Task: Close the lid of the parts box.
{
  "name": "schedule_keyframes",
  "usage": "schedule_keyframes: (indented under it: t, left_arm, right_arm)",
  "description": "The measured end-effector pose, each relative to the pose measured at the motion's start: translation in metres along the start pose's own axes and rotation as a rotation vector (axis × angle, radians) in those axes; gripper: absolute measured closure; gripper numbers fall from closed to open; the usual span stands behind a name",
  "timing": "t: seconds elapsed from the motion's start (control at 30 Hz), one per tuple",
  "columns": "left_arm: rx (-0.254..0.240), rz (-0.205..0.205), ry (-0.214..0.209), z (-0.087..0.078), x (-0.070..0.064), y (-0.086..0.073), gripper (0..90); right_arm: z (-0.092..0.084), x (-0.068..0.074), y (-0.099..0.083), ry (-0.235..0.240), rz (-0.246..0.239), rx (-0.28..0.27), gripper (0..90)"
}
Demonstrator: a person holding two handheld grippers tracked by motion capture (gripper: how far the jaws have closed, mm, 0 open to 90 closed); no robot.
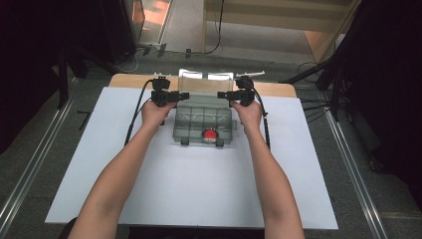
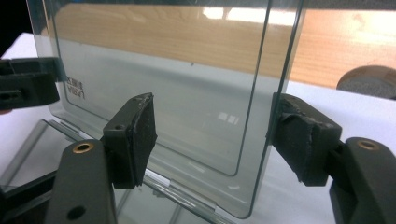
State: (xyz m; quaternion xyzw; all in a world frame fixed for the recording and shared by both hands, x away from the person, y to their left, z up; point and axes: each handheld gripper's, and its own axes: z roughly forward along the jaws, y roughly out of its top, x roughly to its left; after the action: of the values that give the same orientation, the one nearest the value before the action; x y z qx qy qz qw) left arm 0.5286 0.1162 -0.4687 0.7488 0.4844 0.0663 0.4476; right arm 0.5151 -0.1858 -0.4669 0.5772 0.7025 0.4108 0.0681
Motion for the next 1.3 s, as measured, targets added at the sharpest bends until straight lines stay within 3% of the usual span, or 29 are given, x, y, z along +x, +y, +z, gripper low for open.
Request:
schedule_keyframes:
  t: [0.3,0.97,1.3]
  left_arm:
    - [-0.011,0.016,-0.011,-0.008,-0.003,0.0,45.2]
    - [-0.041,0.065,-0.05,-0.027,-0.011,-0.011,45.0]
    - [-0.029,0.092,-0.051,-0.029,-0.015,-0.013,36.5]
  right_arm:
    - [-0.011,0.005,0.0,0.018,-0.028,0.002,34.8]
    - [-0.033,0.014,-0.019,0.04,-0.108,-0.061,42.4]
    - [-0.036,0.015,-0.028,0.031,-0.133,-0.086,45.0]
